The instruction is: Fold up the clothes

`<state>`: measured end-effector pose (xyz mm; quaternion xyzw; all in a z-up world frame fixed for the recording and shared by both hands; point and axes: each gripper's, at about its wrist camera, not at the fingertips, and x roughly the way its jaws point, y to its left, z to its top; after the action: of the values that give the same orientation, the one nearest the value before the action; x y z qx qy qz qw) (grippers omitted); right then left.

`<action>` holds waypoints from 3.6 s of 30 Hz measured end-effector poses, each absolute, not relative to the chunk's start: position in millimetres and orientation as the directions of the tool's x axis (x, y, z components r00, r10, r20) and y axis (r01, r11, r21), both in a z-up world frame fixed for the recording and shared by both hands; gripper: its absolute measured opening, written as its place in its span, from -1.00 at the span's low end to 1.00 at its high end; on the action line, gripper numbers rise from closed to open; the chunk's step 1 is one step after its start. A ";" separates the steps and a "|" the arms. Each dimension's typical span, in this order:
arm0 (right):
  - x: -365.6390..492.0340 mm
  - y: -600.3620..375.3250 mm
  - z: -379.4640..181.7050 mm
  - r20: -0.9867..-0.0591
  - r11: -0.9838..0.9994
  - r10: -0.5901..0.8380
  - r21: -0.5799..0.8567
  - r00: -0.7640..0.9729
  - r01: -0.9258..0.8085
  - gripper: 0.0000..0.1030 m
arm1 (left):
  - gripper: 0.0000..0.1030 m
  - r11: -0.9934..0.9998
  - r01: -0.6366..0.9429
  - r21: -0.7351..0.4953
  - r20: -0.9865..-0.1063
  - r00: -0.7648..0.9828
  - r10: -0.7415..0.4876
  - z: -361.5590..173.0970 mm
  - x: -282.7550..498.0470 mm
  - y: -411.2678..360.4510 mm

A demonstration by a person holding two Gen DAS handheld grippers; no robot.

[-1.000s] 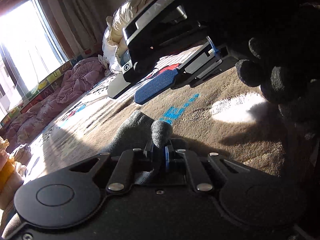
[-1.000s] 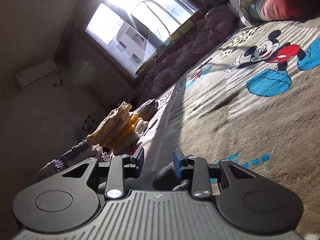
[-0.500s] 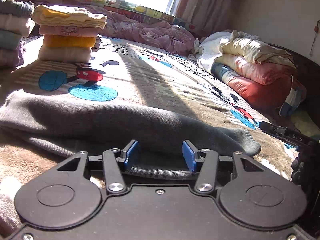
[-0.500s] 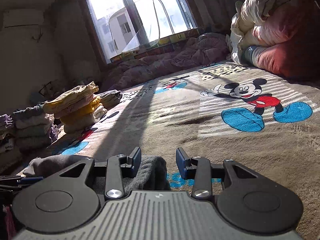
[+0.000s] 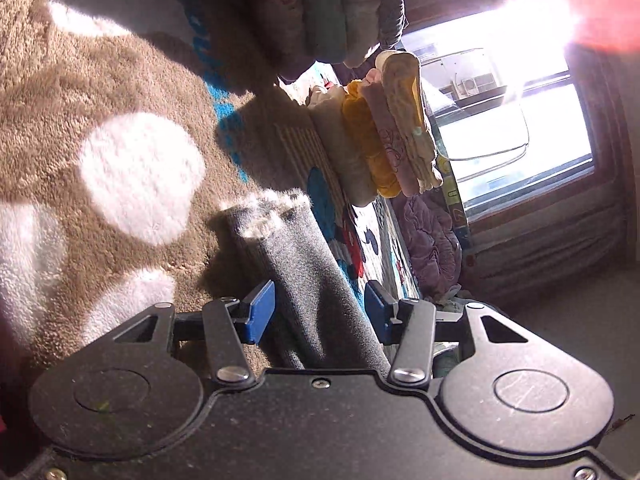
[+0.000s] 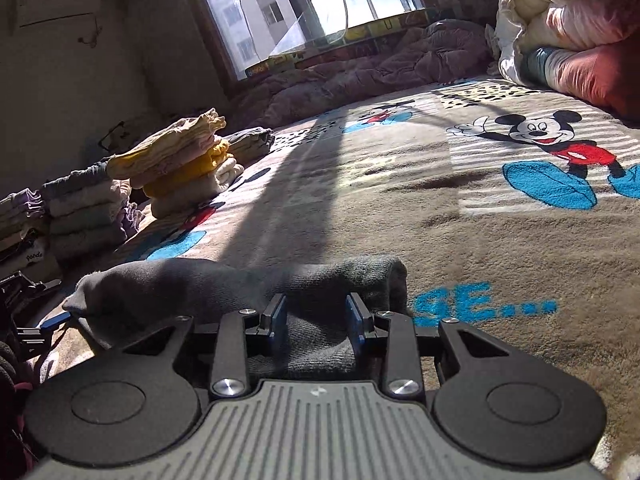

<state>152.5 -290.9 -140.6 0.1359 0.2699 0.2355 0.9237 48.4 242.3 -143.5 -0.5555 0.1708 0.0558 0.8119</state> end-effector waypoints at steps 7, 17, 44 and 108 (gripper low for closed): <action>154.0 -301.3 -144.5 -0.414 0.826 0.532 0.443 0.738 -0.348 -0.39 | -0.30 0.416 -0.301 -0.858 -0.360 0.931 -0.069 -142.5 56.3 240.9; 172.8 -329.8 -164.6 -0.374 0.717 0.589 0.651 0.716 -0.250 -0.83 | -0.95 0.535 -0.318 -0.783 -0.383 0.924 -0.011 -124.7 71.6 239.7; 170.4 -323.5 -163.2 -0.416 0.767 0.559 0.587 0.717 -0.258 -1.00 | -0.69 0.456 -0.341 -0.822 -0.401 0.915 -0.037 -124.1 74.7 266.0; 145.7 -260.2 -143.4 -0.509 0.764 0.643 0.380 0.571 -0.522 -0.60 | -0.90 0.983 -0.141 -0.113 -0.476 0.877 0.071 -94.6 139.1 250.9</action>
<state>145.7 -260.2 -143.4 0.0940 0.3243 0.3305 0.8814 139.1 250.9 -94.6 -0.0723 0.2420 0.0550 0.9660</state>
